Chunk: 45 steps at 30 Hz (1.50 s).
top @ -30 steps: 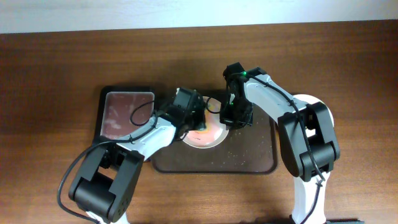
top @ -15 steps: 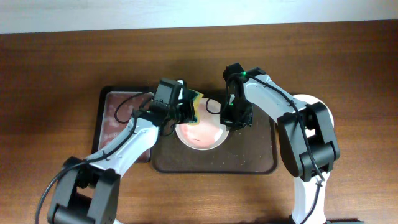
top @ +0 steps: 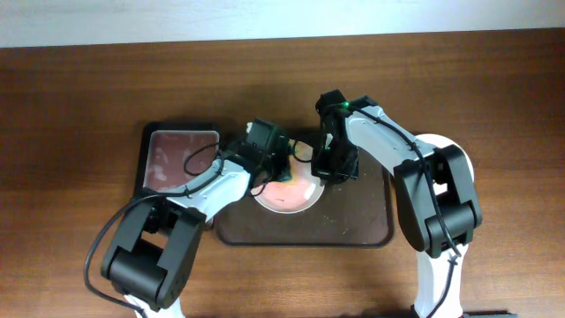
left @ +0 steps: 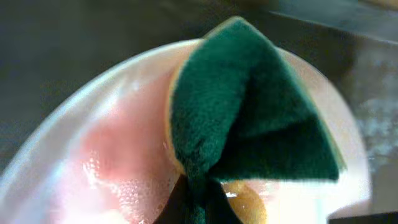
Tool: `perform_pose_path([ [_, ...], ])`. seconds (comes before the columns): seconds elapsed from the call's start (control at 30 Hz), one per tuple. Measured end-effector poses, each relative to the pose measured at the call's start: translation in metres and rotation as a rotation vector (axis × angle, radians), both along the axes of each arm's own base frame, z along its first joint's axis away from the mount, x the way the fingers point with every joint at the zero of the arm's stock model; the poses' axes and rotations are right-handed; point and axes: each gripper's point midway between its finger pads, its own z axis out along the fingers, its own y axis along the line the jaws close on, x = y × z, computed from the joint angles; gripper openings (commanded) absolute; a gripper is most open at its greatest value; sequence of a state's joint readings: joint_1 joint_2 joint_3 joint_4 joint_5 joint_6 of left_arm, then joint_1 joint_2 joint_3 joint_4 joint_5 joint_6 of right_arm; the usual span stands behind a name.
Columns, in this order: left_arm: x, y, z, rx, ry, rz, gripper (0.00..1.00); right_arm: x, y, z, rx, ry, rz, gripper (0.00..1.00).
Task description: Clean dirty plates on tray and stack at the side
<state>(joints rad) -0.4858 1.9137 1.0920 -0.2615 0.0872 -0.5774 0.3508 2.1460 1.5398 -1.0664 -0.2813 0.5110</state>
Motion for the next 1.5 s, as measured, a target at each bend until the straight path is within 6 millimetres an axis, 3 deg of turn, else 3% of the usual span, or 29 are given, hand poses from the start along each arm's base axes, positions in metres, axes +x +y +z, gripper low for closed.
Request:
perform_pose_path([
  [0.07,0.001,0.019,0.002,0.032,0.013,0.041,0.00,0.000,0.000,0.000,0.000,0.000,0.001,0.10],
  [0.1,0.001,0.025,0.004,0.046,0.008,0.046,0.00,0.000,0.000,0.000,0.000,0.000,0.001,0.23],
  [0.2,-0.013,0.036,0.015,0.069,0.009,0.012,0.00,0.001,-0.001,-0.001,-0.009,-0.009,0.007,0.23],
  [0.23,-0.015,0.039,0.030,0.053,-0.016,0.004,0.00,0.003,-0.002,-0.001,-0.015,-0.016,0.007,0.22],
  [0.3,-0.010,0.039,0.063,0.019,-0.091,-0.002,0.00,0.009,-0.002,-0.002,-0.016,-0.045,0.009,0.07],
  [0.37,-0.009,0.039,0.082,0.002,-0.136,-0.006,0.00,0.012,-0.001,-0.002,-0.009,-0.057,0.014,0.04],
  [0.53,-0.019,0.051,0.074,0.079,-0.104,-0.042,0.00,0.006,-0.001,-0.001,-0.006,-0.032,0.019,0.04],
  [0.63,-0.014,0.081,0.071,0.157,-0.103,-0.044,0.00,0.002,-0.001,-0.002,0.001,-0.028,0.017,0.04],
  [0.73,-0.003,0.117,0.083,0.210,-0.145,-0.027,0.00,0.001,-0.001,-0.002,0.005,-0.028,0.016,0.04],
  [0.77,0.000,0.138,0.085,0.228,-0.144,0.006,0.00,0.001,-0.001,-0.002,0.007,-0.026,0.016,0.04],
  [0.83,0.001,0.173,0.081,0.262,-0.119,0.055,0.00,0.001,-0.001,-0.002,0.008,-0.025,0.015,0.04],
  [0.9,-0.001,0.190,0.066,0.283,-0.068,0.074,0.00,0.001,-0.001,-0.002,0.008,-0.025,0.015,0.04],
  [0.97,-0.005,0.199,0.041,0.298,0.007,0.075,0.18,0.001,-0.001,-0.002,0.008,-0.025,0.015,0.04],
  [1.03,-0.008,0.199,0.026,0.310,0.045,0.060,0.62,0.001,-0.001,-0.002,0.008,-0.025,0.015,0.04],
  [1.1,-0.010,0.203,0.018,0.329,0.069,0.061,0.71,0.000,-0.001,-0.002,0.009,-0.025,0.015,0.04],
  [1.3,-0.042,0.207,0.009,0.354,0.202,0.038,0.72,0.000,-0.001,-0.002,0.010,-0.024,0.015,0.04],
  [1.4,-0.043,0.207,0.008,0.354,0.203,0.038,0.67,0.000,-0.001,-0.002,0.010,-0.024,0.015,0.04],
  [1.47,-0.043,0.207,0.005,0.353,0.196,0.039,0.55,0.000,-0.001,-0.002,0.010,-0.024,0.015,0.04],
  [1.5,-0.043,0.207,0.004,0.352,0.192,0.040,0.42,0.000,-0.001,-0.002,0.010,-0.024,0.014,0.04],
])
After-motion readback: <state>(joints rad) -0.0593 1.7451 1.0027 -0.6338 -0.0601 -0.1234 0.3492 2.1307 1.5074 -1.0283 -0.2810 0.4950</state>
